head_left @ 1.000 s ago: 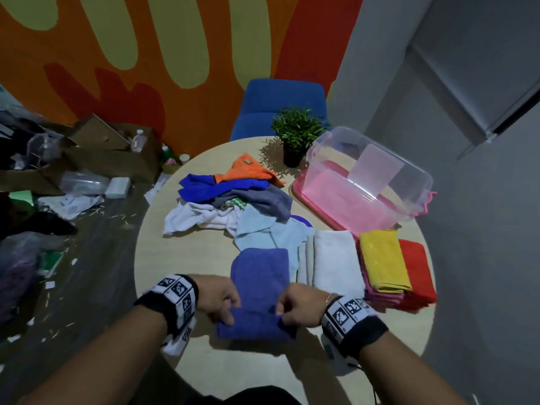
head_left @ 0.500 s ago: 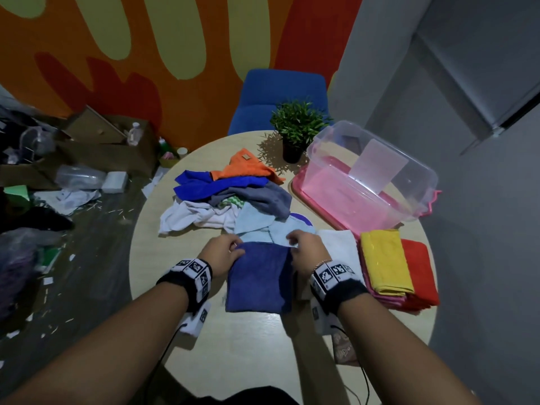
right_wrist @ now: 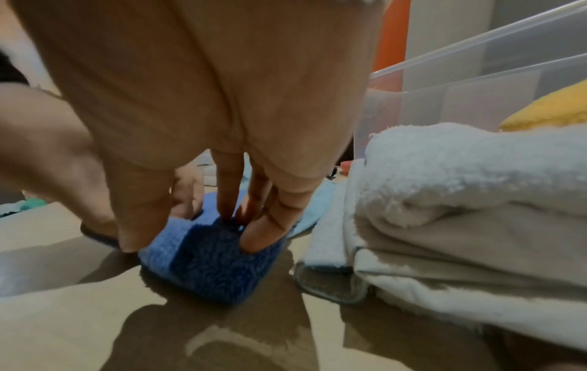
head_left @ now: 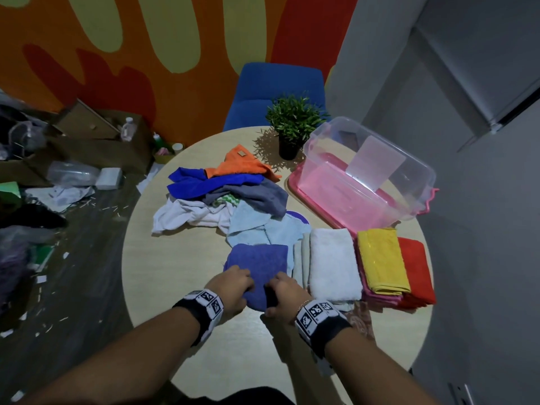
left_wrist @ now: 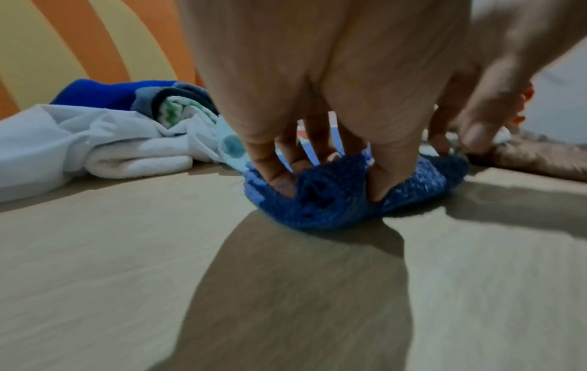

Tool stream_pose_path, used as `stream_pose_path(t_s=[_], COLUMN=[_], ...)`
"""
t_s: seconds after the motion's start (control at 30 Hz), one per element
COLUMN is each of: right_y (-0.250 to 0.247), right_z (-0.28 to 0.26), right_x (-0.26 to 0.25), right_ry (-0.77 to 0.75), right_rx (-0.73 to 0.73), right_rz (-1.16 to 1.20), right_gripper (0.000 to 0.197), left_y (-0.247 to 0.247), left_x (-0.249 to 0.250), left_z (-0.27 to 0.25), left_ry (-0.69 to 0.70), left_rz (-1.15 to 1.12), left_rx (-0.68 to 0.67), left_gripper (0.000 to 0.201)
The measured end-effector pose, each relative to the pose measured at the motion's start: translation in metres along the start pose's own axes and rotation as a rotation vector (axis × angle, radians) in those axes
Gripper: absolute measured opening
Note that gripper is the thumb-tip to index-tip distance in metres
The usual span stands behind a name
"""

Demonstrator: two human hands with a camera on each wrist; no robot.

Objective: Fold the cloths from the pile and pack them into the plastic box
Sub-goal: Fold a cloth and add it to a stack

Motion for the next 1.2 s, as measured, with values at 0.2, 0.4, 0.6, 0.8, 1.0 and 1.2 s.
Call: stream_pose_path(t_s=[0.2,0.4,0.6,0.8,1.0,1.2], right_y=[-0.007,-0.047,-0.075,-0.087,-0.086,-0.07], right_z=[-0.006,-0.028,-0.04,-0.051,-0.045,-0.038], right_x=[0.003,0.0,0.008,0.009,0.006,0.008], right_ry=[-0.04,-0.124,-0.155,-0.246,-0.24,-0.151], right_rx=[0.202,0.441,0.473,0.569,0.588,0.455], right_rz=[-0.078,0.437,0.732,0.909,1.228,1.081], right_gripper=[0.045,0.006,0.02,0.017,0.016,0.018], left_y=[-0.045,-0.078,-0.085,-0.093,-0.095,-0.092], left_x=[0.001,-0.011,-0.019,-0.022,-0.017,-0.016], left_z=[-0.013,-0.028,-0.036,-0.046,-0.039,-0.033], left_ry=[0.073,0.104,0.191,0.15,0.177,0.145], left_rz=[-0.351,-0.789,-0.799,-0.932,-1.253,-1.331], left_rx=[0.088,0.257,0.236,0.405,0.452,0.439], left_gripper=[0.008,0.019,0.021,0.013,0.026,0.029])
Point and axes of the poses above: each hand's wrist, its own z-axis towards the middle knuckle, its own y-axis out of the palm, x = y × z, the point moved 3 cm from there along z, towards the middle knuckle, and after that the axes turned 9 degrees about -x, right-handed, at the moved point
